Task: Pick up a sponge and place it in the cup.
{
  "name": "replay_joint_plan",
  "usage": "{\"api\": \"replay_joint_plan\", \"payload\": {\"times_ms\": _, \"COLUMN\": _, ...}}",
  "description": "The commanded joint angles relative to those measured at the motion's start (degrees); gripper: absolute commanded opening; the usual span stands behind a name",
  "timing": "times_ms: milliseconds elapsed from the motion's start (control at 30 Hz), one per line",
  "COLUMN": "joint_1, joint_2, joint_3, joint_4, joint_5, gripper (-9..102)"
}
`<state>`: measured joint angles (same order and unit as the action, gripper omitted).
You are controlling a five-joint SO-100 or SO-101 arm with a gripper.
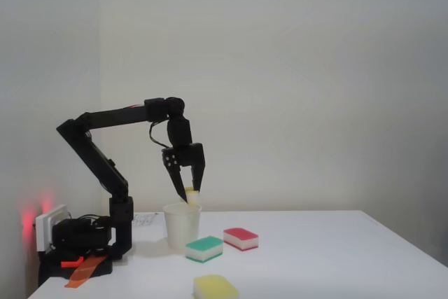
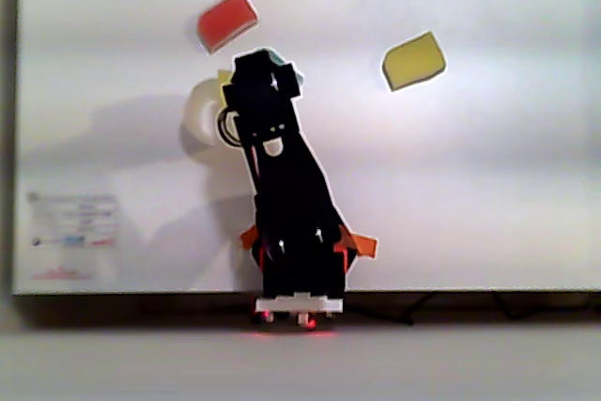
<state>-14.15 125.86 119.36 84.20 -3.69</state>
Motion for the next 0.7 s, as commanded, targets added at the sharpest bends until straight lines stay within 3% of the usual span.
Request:
{"api": "replay_joint_plan", "payload": {"times_ms": 0, "joint_1": -1.0, "joint_2": 1.2, "joint_3": -0.3, "joint_4": 0.4, "joint_5": -0.7, "gripper": 0}}
{"api": "replay_joint_plan", "payload": {"times_ms": 67, "joint_1": -1.3, "joint_2": 1.0, "joint_3": -0.8, "joint_4": 0.9, "joint_5": -0.2, "gripper": 0}}
{"api": "replay_joint_plan", "payload": {"times_ms": 467, "joint_1": -3.3, "joint_2": -0.6, "joint_3": -1.0, "joint_4": 0.1, "joint_5": 1.0, "gripper": 31}}
{"api": "replay_joint_plan", "payload": {"times_ms": 667, "joint_1": -5.3, "joint_2": -2.9, "joint_3": -4.7, "joint_4": 2.5, "joint_5": 3.3, "gripper": 37}}
